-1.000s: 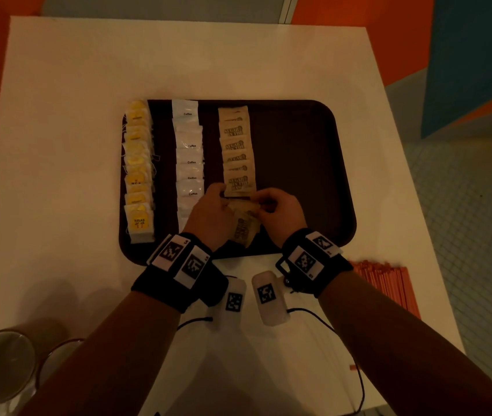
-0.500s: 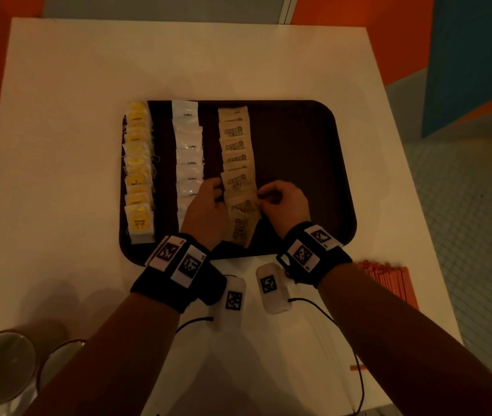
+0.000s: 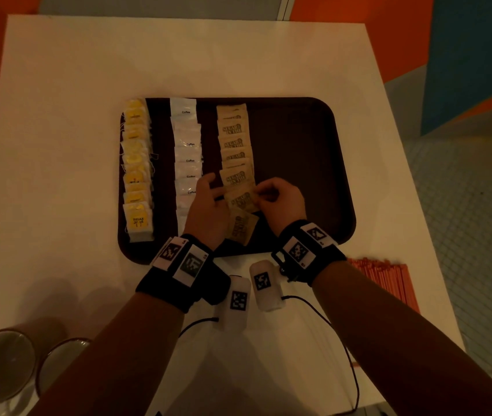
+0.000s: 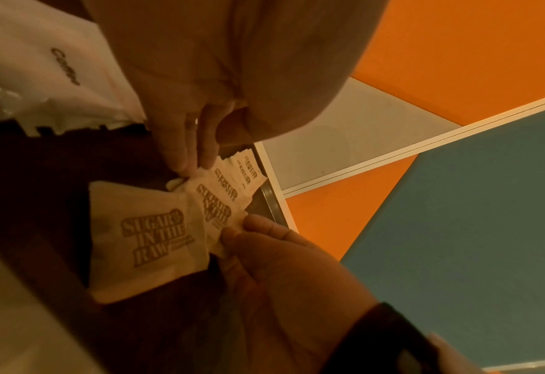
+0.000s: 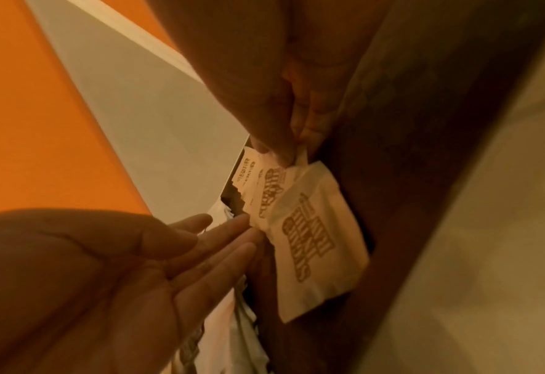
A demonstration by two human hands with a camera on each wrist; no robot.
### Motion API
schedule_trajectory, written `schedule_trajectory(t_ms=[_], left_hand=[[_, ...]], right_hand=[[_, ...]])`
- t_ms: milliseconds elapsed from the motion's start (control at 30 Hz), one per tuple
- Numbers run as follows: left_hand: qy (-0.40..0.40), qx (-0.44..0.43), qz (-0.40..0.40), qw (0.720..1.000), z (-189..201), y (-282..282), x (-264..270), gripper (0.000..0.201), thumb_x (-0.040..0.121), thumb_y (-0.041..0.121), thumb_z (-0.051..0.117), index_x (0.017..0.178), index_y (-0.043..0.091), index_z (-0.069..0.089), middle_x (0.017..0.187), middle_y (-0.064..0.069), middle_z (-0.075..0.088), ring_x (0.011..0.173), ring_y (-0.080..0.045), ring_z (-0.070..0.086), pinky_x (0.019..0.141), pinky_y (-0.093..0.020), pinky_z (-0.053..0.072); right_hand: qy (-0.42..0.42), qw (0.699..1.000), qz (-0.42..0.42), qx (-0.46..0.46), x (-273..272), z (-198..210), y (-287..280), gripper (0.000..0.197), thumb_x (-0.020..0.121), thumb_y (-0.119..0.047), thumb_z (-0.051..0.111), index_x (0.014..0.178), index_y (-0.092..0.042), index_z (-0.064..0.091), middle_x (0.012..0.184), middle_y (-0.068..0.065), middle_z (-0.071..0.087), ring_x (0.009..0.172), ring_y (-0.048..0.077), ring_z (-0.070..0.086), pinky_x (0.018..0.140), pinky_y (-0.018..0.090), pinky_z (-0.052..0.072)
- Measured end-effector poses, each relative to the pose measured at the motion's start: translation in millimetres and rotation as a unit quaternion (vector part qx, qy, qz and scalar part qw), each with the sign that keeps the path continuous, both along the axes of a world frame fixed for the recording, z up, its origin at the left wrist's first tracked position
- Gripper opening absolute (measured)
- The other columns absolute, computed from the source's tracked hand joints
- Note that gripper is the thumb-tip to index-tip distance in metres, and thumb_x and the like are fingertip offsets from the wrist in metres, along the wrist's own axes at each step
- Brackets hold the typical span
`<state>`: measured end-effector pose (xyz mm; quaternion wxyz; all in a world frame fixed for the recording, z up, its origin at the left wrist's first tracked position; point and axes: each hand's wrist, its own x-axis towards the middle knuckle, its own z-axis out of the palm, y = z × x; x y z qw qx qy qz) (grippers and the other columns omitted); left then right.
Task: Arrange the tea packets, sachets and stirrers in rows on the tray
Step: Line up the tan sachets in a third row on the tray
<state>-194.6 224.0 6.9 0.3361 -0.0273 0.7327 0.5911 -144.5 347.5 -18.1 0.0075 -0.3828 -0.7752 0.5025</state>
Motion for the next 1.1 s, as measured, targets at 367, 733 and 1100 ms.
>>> schedule_trajectory(t_ms=[367,733,1100], left_hand=[[0.015,-0.013,-0.021,1.000,-5.5,-8.0,4.1,0.054,0.093,-0.006,0.034,0.141,0.012,0.020,0.126,-0.018,0.047,0.094,-0.010,0.052,0.063,-0.008,0.047],[0.020,-0.022,-0.023,0.999,-1.7,-10.5,8.8,0.054,0.093,-0.004,0.035,0.142,0.013,0.019,0.135,-0.019,0.043,0.106,-0.013,0.046,0.088,-0.028,0.040],[0.041,-0.044,-0.053,0.997,-3.4,-18.4,28.9,0.049,0.091,-0.005,0.038,0.136,0.012,0.029,0.115,-0.002,0.045,0.101,-0.014,0.051,0.063,-0.013,0.048]], right_hand=[[-0.022,0.999,0.035,0.003,7.5,3.0,3.1,0.014,0.083,-0.008,0.063,0.093,-0.018,0.064,0.097,-0.008,0.060,0.089,0.005,0.058,0.071,0.014,0.048],[-0.058,0.994,0.082,0.044,9.8,2.3,-1.2,0.022,0.083,-0.011,0.064,0.104,-0.016,0.064,0.107,-0.003,0.058,0.078,0.001,0.053,0.060,0.007,0.042],[-0.095,0.949,0.279,0.109,25.6,20.1,-25.3,0.045,0.082,-0.012,0.066,0.125,-0.006,0.051,0.128,0.012,0.040,0.122,0.023,0.041,0.102,0.021,0.034]])
